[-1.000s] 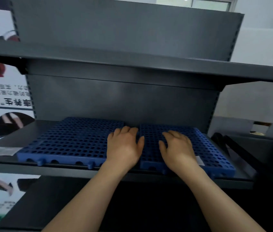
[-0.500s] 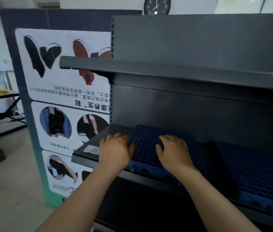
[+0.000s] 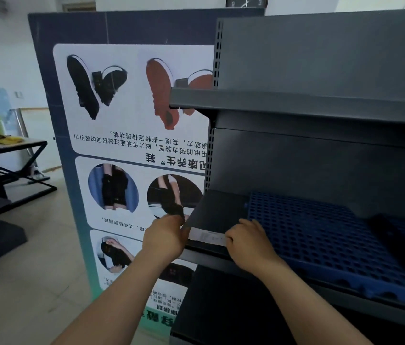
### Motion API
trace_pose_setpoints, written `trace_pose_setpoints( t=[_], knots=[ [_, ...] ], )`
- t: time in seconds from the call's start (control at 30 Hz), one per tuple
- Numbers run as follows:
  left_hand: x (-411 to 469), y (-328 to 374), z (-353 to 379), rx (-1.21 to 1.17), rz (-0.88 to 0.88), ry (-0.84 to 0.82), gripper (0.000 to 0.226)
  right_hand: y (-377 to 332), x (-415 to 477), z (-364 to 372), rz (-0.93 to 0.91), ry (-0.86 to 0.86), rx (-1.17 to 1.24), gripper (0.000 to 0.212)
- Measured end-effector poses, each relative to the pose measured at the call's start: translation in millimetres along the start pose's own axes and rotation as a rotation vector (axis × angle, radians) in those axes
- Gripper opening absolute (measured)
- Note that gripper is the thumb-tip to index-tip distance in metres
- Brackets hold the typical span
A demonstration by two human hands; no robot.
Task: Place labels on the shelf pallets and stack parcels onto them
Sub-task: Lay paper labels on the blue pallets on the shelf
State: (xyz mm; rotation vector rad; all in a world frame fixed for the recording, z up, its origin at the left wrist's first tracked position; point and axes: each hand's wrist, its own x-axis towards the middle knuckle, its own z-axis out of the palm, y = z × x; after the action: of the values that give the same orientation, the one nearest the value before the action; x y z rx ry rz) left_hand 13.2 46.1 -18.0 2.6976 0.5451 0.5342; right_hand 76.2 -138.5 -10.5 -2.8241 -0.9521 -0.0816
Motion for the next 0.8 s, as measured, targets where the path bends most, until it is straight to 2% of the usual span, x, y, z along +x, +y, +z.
trace_pose_setpoints(
  t=[0.17, 0.37, 0.53, 0.6, 0.67, 0.73, 0.8],
  knots=[
    [7, -9, 9, -0.045, -0.058, -0.125, 0.038, -12, 0, 1, -0.033, -0.048, -0.053, 0.043],
    [12, -17, 20, -0.127, -0.115, -0.173, 0.034, -20, 4, 7, -0.066, -0.051, 0.009, 0.039],
    [10, -22, 15, -0.290, -0.111, -0.058, 0.008, -18, 8, 14, -0.012, 0.003, 0.098, 0.035],
    [7, -22, 14, -0.331, -0.083, -0.031, 0.007, -22, 7, 11, 0.015, 0.012, 0.122, 0.029],
    [2, -20, 11, -0.368, -0.006, 0.022, 0.009, -25, 5, 4, 0.007, 0.033, 0.162, 0.024],
    [-3, -15, 4, -0.425, 0.107, 0.106, 0.011, -24, 1, -7, 0.011, 0.056, 0.207, 0.041],
    [-8, -3, -7, -0.468, 0.199, 0.173, 0.009, -21, -1, -16, 0.007, 0.084, 0.229, 0.037]
  ],
)
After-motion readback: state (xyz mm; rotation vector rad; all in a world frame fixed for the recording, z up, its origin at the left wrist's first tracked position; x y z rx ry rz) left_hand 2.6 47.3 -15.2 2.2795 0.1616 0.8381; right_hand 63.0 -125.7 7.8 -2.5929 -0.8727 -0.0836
